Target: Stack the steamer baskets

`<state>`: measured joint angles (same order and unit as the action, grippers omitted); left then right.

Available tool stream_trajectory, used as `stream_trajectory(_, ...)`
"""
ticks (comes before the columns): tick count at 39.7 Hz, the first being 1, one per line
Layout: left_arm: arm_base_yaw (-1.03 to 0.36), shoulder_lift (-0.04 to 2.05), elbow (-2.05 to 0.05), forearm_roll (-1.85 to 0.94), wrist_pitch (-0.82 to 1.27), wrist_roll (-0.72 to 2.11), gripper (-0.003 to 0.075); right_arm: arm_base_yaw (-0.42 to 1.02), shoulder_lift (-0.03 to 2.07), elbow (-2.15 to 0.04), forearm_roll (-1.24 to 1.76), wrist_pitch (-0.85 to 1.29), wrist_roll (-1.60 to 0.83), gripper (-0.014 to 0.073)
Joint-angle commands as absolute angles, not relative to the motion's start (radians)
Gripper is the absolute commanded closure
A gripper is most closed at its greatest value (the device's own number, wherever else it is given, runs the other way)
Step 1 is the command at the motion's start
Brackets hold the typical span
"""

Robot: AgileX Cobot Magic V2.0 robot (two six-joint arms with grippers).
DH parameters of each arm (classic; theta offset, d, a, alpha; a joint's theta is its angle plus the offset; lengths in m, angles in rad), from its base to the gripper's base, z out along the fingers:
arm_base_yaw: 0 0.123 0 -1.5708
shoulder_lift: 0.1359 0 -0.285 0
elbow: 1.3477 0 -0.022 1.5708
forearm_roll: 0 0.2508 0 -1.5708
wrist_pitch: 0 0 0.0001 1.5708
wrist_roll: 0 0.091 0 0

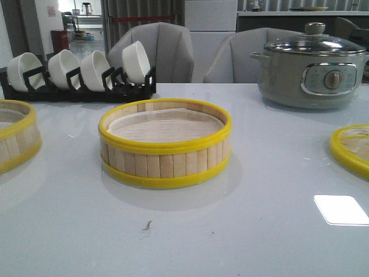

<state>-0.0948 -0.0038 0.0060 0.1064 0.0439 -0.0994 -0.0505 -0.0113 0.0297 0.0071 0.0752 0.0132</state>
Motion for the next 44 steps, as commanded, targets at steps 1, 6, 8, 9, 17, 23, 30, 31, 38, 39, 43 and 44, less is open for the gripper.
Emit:
stream_trajectory(1,-0.093,-0.017,0.008,0.107,-0.037,-0.107,0.0634,-0.049,-0.031,0.015,0.0,-0.007,0.008,0.0566)
stream_trajectory(6,-0.095,-0.017,0.008,0.107,-0.037,-0.107,0.0634,-0.049,-0.031,0.015,0.0,-0.007,0.008,0.0566)
stream_trajectory(8,-0.095,-0.017,0.006,0.104,-0.039,-0.107,0.0634,-0.049,-0.031,0.015,0.0,-0.007,0.008,0.0566)
stream_trajectory(9,-0.095,-0.017,0.006,0.072,-0.048,-0.107,0.0634,-0.049,-0.031,0.015,0.0,-0.007,0.008,0.0566)
stream_trajectory(17,-0.107,0.021,-0.054,-0.018,-0.08,-0.107,0.0634,-0.049,-0.031,0.015,0.0,-0.007,0.008,0.0566)
stream_trajectory(23,-0.111,0.189,-0.242,-0.013,0.007,-0.105,0.0634,-0.049,-0.031,0.015,0.0,-0.007,0.008,0.0566)
stream_trajectory(30,-0.111,0.531,-0.612,0.038,0.248,-0.105,0.0634,-0.049,-0.031,0.015,0.0,-0.007,0.008,0.0566)
stream_trajectory(31,-0.111,0.585,-0.677,0.045,0.299,-0.103,0.0634,-0.049,-0.031,0.015,0.0,-0.007,0.008,0.0566)
stream_trajectory(38,-0.111,0.878,-1.055,0.053,0.631,-0.063,0.0634,-0.049,-0.031,0.015,0.0,-0.007,0.008,0.0566)
stream_trajectory(39,-0.111,0.903,-1.095,0.053,0.661,-0.06,0.0634,-0.049,-0.031,0.015,0.0,-0.007,0.008,0.0566)
stream_trajectory(43,-0.111,0.991,-1.19,0.046,0.775,-0.046,0.0634,-0.049,-0.031,0.015,0.0,-0.007,0.008,0.0566)
stream_trajectory(44,-0.111,1.007,-1.198,0.043,0.792,-0.046,0.0634,-0.049,-0.031,0.015,0.0,-0.007,0.008,0.0566)
